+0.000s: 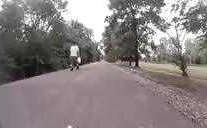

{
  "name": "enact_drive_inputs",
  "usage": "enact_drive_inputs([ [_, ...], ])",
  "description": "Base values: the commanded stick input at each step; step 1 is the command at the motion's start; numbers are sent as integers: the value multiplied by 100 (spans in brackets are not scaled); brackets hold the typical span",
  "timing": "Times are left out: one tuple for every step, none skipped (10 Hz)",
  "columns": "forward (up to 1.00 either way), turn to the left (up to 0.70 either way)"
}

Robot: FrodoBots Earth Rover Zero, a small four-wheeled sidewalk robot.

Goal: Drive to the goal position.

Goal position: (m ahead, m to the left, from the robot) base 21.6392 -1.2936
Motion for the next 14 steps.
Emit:
enact_drive_inputs([
  [100,-6],
  [100,-1],
  [100,-1],
  [100,-1],
  [100,-1],
  [100,-1],
  [100,-1],
  [100,0],
  [100,1],
  [100,1],
  [100,1],
  [100,1],
  [100,1],
  [100,1],
])
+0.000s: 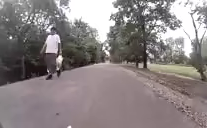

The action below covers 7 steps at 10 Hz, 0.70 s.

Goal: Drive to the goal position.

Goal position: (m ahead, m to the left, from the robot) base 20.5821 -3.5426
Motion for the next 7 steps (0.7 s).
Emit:
enact_drive_inputs([
  [100,-10],
  [100,-12],
  [100,-12],
  [100,-12],
  [100,-12],
  [100,-12],
  [100,-1],
])
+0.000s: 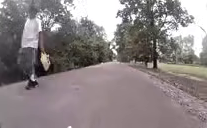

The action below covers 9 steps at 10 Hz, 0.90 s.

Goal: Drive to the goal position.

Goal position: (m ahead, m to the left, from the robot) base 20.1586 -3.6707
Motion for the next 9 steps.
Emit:
enact_drive_inputs([
  [100,-2],
  [100,-9],
  [100,-17],
  [100,-24],
  [100,-17],
  [100,-11],
  [100,-4],
  [100,-2],
  [100,1],
])
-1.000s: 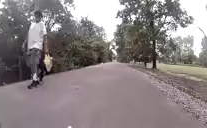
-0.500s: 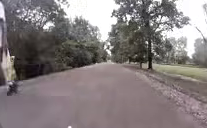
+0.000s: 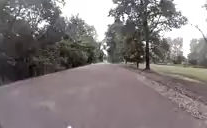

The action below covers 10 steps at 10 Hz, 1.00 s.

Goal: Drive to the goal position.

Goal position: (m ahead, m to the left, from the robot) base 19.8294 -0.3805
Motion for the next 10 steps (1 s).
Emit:
enact_drive_inputs([
  [100,-1],
  [100,-1],
  [100,-1],
  [100,-2],
  [100,-11],
  [100,-19],
  [100,-20],
  [100,-20],
  [100,-13],
  [100,1],
])
